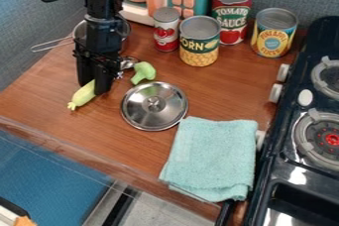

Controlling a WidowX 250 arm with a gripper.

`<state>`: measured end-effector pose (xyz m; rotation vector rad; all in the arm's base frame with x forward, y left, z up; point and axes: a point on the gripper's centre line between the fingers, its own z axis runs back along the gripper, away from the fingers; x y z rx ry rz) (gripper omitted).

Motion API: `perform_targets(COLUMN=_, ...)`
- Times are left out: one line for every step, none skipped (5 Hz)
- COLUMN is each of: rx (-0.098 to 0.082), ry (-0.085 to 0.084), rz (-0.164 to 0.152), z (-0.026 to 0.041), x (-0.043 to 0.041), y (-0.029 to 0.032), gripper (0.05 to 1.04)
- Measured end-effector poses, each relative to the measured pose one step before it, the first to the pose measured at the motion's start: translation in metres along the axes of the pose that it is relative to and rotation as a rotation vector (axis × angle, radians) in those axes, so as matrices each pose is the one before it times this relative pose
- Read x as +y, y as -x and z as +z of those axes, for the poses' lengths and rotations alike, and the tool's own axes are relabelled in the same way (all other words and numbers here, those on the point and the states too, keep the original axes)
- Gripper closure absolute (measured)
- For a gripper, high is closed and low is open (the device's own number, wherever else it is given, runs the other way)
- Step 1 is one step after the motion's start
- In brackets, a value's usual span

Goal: Moved the green spoon from the right side of the silver lid to the left side

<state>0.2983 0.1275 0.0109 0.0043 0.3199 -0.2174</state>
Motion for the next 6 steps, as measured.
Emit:
perform_targets(rx=0.0059, ry=0.0311, rz=-0.0108, z=0.00224, x=-0.00429, y=0.00049, gripper=0.1)
perform_targets(rx=-0.0494, ry=0.018, rz=-0.0064, z=0.02305, x=-0.00783, y=0.00002, gripper=0.081)
perform_targets(rx=-0.111, ry=-0.01, rz=-0.0267, z=0.03773, x=-0.01226, y=-0.00058, gripper=0.084)
perform_targets(rx=-0.0786, ry=-0.0288, rz=-0.0756, z=0.02705, x=-0.01841, y=-0.00778, gripper=0.083)
perform_targets(rx=-0.0995, ry=-0.0271, rz=-0.0813, z=0.01841, x=-0.01027, y=-0.00255, gripper=0.083)
perform_targets(rx=-0.0328, ry=-0.003, rz=-0.0164, z=0.00121, x=0.00023, y=0.00627, gripper=0.083)
